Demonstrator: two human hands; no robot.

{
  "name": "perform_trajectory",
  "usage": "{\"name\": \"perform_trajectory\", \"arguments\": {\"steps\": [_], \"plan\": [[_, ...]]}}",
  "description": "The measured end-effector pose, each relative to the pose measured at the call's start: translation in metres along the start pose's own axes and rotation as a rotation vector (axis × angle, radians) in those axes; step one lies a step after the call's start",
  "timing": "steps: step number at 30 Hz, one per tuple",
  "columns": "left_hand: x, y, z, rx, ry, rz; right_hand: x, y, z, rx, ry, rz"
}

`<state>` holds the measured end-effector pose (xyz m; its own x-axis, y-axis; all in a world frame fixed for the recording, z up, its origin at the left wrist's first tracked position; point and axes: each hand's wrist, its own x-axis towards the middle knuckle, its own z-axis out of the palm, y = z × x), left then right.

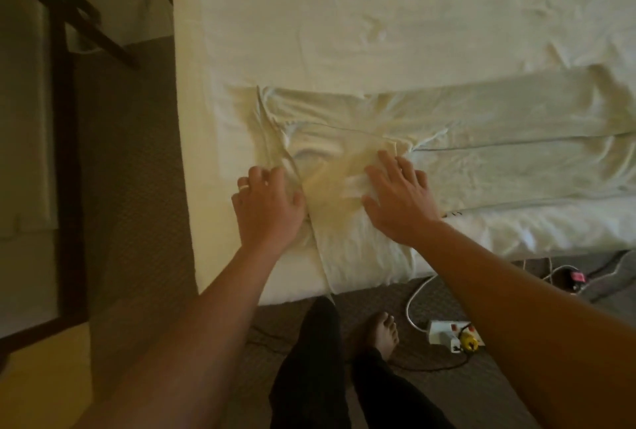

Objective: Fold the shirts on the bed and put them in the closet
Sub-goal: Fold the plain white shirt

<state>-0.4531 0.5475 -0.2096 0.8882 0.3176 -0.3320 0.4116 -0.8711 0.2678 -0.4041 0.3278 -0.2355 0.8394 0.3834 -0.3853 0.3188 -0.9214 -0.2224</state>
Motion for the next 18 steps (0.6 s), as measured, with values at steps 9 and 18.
{"name": "perform_trajectory", "arguments": {"steps": [9,18], "plan": [[-0.136,0.028,0.067,-0.585,-0.094,-0.521,-0.071,0.021,0.021,0.074,-0.01,0.032],[-0.129,0.048,0.046,-0.778,-0.401,-0.421,-0.086,0.049,0.01,0.22,0.063,0.143]]}}
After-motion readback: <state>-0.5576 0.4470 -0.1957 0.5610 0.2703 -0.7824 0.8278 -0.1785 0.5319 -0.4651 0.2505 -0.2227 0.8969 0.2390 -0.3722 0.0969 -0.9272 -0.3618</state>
